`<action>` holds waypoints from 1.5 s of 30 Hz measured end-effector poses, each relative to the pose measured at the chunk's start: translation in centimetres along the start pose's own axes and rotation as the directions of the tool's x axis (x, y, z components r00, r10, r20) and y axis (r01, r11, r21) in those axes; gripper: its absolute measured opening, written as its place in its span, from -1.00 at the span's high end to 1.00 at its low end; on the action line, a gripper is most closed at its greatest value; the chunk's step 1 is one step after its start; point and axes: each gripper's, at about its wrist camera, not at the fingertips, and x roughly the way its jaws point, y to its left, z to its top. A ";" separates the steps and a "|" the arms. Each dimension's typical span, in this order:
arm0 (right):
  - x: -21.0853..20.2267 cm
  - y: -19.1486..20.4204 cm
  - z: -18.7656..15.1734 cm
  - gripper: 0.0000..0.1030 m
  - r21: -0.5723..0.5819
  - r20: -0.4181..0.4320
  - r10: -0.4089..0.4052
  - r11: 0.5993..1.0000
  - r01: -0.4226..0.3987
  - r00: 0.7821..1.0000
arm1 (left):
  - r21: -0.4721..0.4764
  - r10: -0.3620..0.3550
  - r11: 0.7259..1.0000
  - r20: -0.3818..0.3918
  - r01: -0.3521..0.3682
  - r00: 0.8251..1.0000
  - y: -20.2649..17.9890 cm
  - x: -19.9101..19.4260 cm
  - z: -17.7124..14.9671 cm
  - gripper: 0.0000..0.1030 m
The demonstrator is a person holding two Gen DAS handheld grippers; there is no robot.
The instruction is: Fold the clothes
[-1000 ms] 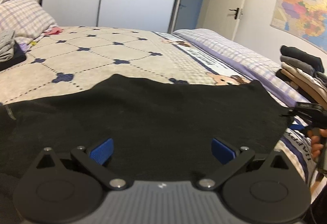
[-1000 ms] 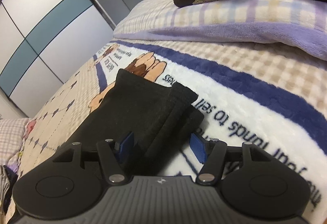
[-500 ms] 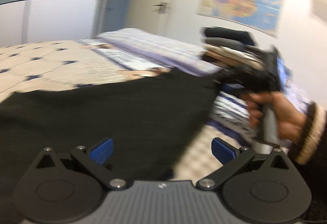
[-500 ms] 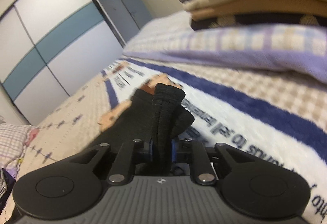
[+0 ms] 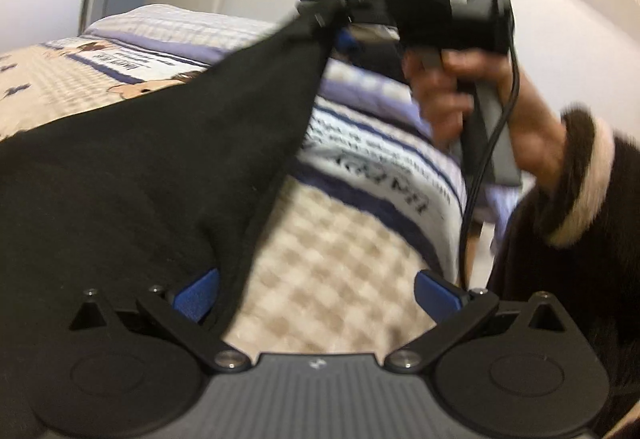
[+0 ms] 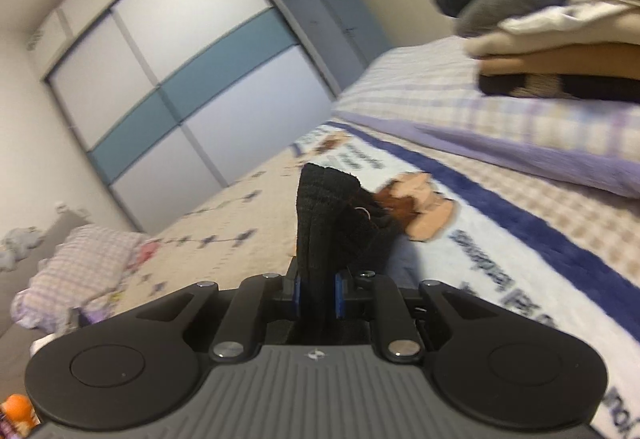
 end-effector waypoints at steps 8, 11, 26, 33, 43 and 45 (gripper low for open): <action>0.0 2.8 1.3 0.69 -0.094 -0.016 0.184 0.978 -0.185 0.983 | -0.159 -0.034 0.986 0.065 0.044 0.997 3.1 -4.0 0.9 -1.00; -0.2 4.2 1.4 0.69 -0.132 -0.034 0.238 0.962 -0.240 0.971 | -0.292 -0.004 0.955 0.157 0.050 0.988 5.5 -6.3 1.0 -1.00; 0.0 13.4 -2.9 0.69 -0.408 -0.250 0.397 0.784 -0.468 0.883 | -0.691 0.121 0.662 0.480 0.290 0.869 13.7 -14.1 -3.0 -1.00; 0.1 16.2 -6.5 0.69 -0.520 -0.385 0.374 0.668 -0.533 0.844 | -0.751 0.165 0.558 0.517 0.353 0.840 15.2 -14.9 -5.2 -1.00; -0.5 18.7 -13.0 0.68 -0.712 -0.540 0.210 0.403 -0.575 0.815 | -0.781 0.171 0.527 0.483 0.334 0.859 15.3 -13.5 -5.2 -1.00; -0.7 18.8 -14.2 0.66 -0.741 -0.546 0.171 0.357 -0.568 0.820 | -0.787 0.173 0.530 0.465 0.316 0.868 15.3 -13.1 -5.0 -1.00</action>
